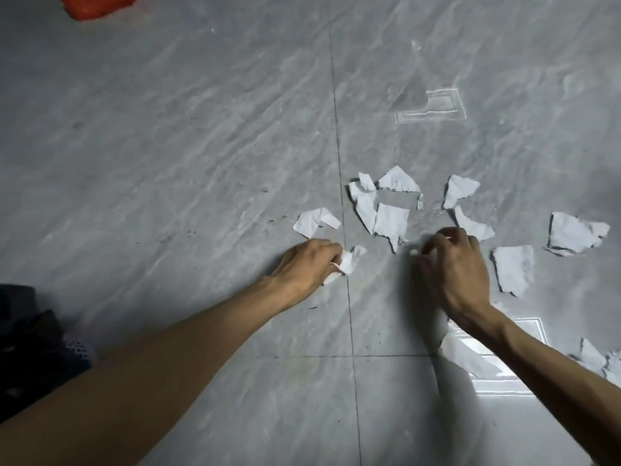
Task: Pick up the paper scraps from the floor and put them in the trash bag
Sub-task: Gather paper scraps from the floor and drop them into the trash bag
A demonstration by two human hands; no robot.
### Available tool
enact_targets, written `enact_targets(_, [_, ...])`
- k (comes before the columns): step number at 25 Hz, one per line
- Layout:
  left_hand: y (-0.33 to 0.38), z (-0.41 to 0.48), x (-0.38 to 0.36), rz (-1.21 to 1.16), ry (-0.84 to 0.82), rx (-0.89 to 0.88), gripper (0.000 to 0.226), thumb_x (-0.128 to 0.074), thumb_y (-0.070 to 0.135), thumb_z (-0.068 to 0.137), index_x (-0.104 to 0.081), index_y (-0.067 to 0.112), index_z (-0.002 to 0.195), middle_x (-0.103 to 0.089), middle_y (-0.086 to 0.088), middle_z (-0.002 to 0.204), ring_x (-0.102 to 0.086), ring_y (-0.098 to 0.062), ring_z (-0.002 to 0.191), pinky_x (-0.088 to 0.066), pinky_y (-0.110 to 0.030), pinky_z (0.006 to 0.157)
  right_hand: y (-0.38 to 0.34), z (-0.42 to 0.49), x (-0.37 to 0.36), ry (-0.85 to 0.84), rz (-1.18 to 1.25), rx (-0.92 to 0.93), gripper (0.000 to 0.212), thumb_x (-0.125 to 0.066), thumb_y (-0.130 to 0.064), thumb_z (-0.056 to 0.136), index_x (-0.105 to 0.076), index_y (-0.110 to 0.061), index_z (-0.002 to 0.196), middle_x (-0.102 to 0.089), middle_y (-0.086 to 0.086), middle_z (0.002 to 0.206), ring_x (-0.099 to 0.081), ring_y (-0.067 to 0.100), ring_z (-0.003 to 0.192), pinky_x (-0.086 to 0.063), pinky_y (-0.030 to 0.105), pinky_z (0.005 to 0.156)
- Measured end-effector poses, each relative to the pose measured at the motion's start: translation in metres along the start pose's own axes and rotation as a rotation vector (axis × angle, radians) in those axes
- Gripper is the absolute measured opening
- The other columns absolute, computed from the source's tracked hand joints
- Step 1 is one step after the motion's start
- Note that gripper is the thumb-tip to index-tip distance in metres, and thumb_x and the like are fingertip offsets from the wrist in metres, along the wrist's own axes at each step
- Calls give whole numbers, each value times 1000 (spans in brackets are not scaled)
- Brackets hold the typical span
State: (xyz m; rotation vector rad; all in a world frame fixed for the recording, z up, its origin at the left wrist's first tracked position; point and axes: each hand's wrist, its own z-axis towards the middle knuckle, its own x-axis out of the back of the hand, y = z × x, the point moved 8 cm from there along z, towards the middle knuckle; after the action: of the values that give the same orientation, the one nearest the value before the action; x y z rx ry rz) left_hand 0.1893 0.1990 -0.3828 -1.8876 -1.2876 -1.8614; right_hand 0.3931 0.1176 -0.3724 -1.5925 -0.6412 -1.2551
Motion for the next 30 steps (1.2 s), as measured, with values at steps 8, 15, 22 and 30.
enact_targets(8, [-32, 31, 33, 47, 199, 270, 8, -67, 17, 83, -66, 17, 91, -52, -10, 128, -47, -31, 116, -41, -38, 91, -3, -4, -19, -109, 407, 51, 18, -66, -5, 82, -58, -20, 77, -64, -3, 79, -60, 12, 71, -43, 14, 61])
enact_targets(15, [-24, 4, 31, -94, 143, 289, 5, -64, 12, 83, -68, 12, 85, -62, -3, 90, -58, -22, 84, -38, -25, 66, -24, 43, -26, -226, 216, 32, 24, -59, -10, 82, -61, -4, 105, -68, 18, 94, -63, 36, 79, -48, 35, 66])
enact_targets(22, [-2, -76, 99, -299, 228, 285, 6, -76, 17, 75, -70, 18, 74, -51, 16, 59, -48, 1, 54, -33, -8, 52, -51, -11, -2, -164, 279, 24, 11, -55, -12, 87, -59, -3, 84, -68, 19, 84, -60, 35, 73, -45, 36, 63])
enact_targets(30, [-43, -248, 239, -151, 595, 461, 9, -75, 26, 75, -67, 26, 71, -56, 12, 57, -49, 2, 53, -34, -11, 53, -260, -93, 57, -472, 740, 354, 12, -58, -23, 90, -58, -14, 81, -68, -3, 59, -58, 6, 56, -46, 28, 60])
